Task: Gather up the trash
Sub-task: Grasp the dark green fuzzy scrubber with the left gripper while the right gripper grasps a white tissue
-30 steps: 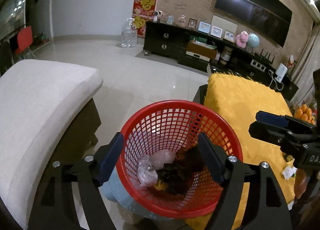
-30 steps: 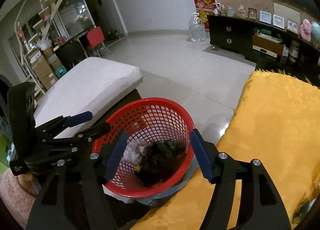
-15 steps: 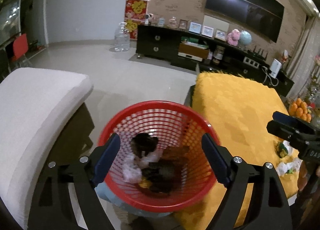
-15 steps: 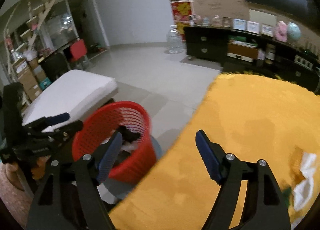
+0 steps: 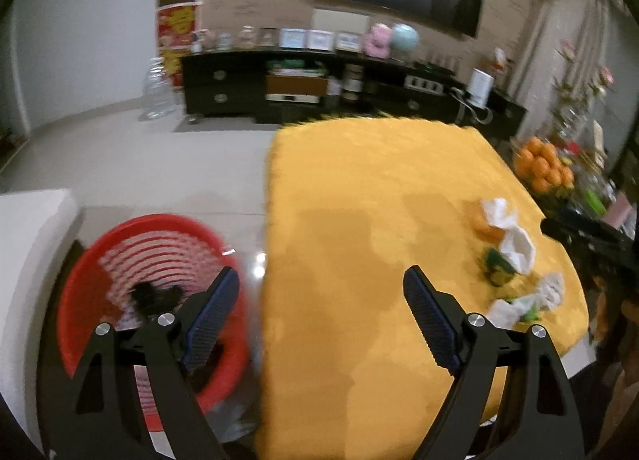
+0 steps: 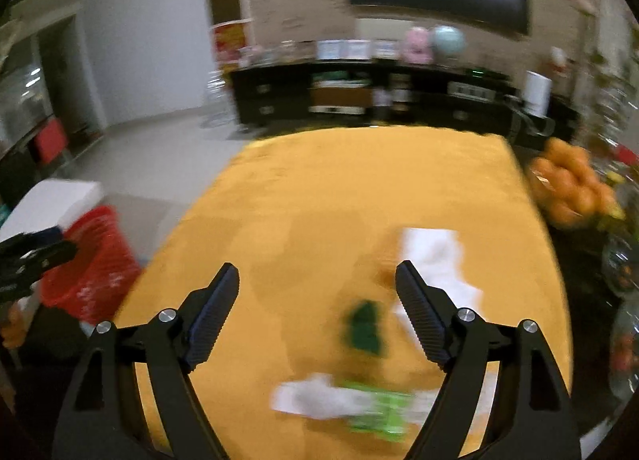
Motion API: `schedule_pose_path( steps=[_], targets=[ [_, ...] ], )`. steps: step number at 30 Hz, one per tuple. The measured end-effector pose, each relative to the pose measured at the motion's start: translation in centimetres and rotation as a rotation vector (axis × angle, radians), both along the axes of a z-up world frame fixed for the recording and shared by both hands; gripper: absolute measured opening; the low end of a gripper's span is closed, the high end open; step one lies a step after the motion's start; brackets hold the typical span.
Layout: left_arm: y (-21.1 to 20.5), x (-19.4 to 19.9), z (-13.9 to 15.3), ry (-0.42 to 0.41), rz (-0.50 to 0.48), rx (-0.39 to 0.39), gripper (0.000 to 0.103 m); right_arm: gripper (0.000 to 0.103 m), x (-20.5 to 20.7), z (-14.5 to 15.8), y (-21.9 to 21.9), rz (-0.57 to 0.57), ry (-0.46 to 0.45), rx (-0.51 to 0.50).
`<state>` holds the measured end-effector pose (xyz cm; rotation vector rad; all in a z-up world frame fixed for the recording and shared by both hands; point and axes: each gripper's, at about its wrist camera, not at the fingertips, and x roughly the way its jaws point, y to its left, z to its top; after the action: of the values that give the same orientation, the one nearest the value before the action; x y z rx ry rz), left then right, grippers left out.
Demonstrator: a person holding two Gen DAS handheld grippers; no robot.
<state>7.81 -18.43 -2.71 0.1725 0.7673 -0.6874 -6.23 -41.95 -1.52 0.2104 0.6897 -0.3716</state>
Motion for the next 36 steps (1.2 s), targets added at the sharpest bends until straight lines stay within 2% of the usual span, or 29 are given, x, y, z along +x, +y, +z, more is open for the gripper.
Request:
schedule_pose_path(
  steps=[10,15,18,27,33,34,36],
  targets=[
    [-10.2,-2.4,-2.2,0.046,-0.168,0.041,0.081,0.078,-4.2,-2.4,-7.0,-0.193,-0.005,0.004],
    [-15.2,-2.8,-3.8,0.081,-0.225,0.063,0.082,0.079,-5.3,-3.2,-7.9,-0.227,0.005,0.001],
    [-18.1,-3.1,-5.2,0.102,-0.255,0.092,0.082,0.079,-5.9,-3.7,-8.8,-0.25,0.001,0.041],
    [-23.7,-4.1,-8.3,0.171,-0.348,0.137,0.082,0.079,-6.4,-4.3,-10.4,-0.3,-0.002,0.099],
    [-25.7,-4.3,-10.3,0.2,-0.359,0.171,0.081,0.079,-6.0,-4.6,-10.6,-0.288,0.008,0.116],
    [-25.8,-4.2,-10.6,0.202,-0.358,0.173,0.079,0.079,-5.9,-4.7,-10.6,-0.285,0.013,0.116],
    [-25.9,-3.9,-11.0,0.219,-0.362,0.176,0.058,0.079,-5.7,-4.8,-10.7,-0.283,0.019,0.12]
  ],
)
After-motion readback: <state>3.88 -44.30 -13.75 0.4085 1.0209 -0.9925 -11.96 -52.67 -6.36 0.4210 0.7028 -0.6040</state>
